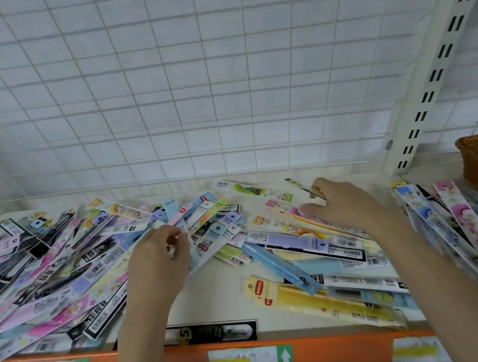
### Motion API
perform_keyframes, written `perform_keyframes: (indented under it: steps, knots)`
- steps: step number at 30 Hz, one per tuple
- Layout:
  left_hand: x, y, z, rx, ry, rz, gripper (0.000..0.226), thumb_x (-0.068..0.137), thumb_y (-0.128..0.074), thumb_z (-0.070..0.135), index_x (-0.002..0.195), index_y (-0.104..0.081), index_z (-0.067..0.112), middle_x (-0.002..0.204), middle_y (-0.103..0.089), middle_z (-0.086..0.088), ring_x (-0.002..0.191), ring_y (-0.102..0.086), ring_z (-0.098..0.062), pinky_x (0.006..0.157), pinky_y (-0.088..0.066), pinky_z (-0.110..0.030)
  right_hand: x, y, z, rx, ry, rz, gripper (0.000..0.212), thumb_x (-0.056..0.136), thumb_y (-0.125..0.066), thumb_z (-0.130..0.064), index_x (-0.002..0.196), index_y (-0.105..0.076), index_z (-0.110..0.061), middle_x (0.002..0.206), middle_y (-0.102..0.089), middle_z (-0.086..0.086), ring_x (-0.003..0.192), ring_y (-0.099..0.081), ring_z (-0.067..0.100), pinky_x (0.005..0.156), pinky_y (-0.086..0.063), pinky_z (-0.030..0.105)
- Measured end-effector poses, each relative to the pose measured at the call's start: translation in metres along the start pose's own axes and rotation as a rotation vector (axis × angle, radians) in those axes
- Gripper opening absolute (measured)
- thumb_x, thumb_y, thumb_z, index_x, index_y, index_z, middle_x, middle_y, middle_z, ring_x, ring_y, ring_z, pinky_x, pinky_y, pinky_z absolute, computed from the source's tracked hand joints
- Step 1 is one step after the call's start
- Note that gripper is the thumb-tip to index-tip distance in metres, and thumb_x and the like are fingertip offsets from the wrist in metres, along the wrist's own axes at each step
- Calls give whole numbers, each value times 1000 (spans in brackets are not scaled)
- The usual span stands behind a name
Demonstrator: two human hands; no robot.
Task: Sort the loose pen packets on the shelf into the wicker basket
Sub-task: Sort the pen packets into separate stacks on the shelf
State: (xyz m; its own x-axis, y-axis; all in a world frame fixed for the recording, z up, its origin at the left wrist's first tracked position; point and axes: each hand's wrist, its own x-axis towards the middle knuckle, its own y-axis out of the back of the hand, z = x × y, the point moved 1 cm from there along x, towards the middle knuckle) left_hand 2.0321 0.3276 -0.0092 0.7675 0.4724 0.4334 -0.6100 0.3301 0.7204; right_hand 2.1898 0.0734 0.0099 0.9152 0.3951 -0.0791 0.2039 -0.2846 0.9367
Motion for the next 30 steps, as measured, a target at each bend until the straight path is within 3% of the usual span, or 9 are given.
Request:
perform_keyframes:
  steps: [2, 7, 11, 14, 20, 24, 27, 30]
  knots:
    - [3, 7, -5, 39, 29, 2, 15, 88, -59, 11, 97, -67, 4, 89, -67, -12, 71, -54, -22, 63, -39, -26, 1, -4, -4, -40, -37, -22, 45, 81, -54, -61, 95, -52, -18, 77, -54, -5, 71, -52, 15, 58, -37, 30]
    - [8, 18, -22, 216, 199, -120, 30, 91, -53, 13, 118, -59, 0, 109, -62, -18, 99, -57, -33, 83, -43, -38, 4, -11, -10, -90, -38, -67, 32, 85, -57, -46, 89, -57, -14, 80, -59, 0, 78, -57, 21, 65, -43, 32]
    - [6, 15, -30, 321, 216, -152, 23, 91, -52, 15, 102, -66, 1, 90, -56, -15, 88, -58, -35, 70, -41, -33, 7, -8, -8, -113, -12, -33, 33, 92, -49, -39, 67, -47, -18, 68, -52, -1, 64, -50, 17, 54, -37, 30]
    - [8, 11, -33, 290, 243, -128, 24, 92, -52, 15, 106, -68, 4, 102, -62, -19, 91, -59, -34, 75, -46, -37, 5, -8, -6, -62, -15, -20, 31, 89, -48, -26, 60, -43, -18, 62, -49, 1, 60, -47, 19, 53, -35, 29]
    - [13, 3, -39, 348, 242, -75, 29, 93, -47, 28, 98, -68, 9, 94, -60, -18, 91, -56, -36, 75, -47, -40, -3, -9, -2, -17, -4, 13, 30, 87, -50, -24, 59, -46, -15, 59, -50, 1, 60, -48, 21, 56, -37, 31]
    - [16, 1, -37, 378, 241, -83, 30, 92, -49, 34, 102, -68, 14, 102, -63, -12, 103, -53, -33, 86, -44, -40, -10, -7, -6, -15, -3, 27, 13, 85, -54, -26, 82, -64, -17, 80, -66, 3, 75, -61, 23, 69, -52, 35]
    - [18, 3, -28, 383, 216, -71, 26, 93, -49, 30, 103, -67, 14, 103, -64, -10, 102, -54, -32, 86, -43, -41, -14, -5, -10, -46, 8, 80, 11, 84, -55, -25, 77, -60, -18, 80, -59, 1, 75, -58, 23, 62, -47, 31]
    - [22, 10, -17, 346, 162, -10, 24, 97, -40, 20, 97, -60, 7, 84, -65, -11, 80, -54, -30, 79, -40, -39, -15, -3, -12, -144, 47, 115, 24, 92, -48, -30, 70, -42, -21, 71, -45, -2, 71, -49, 21, 50, -32, 27]
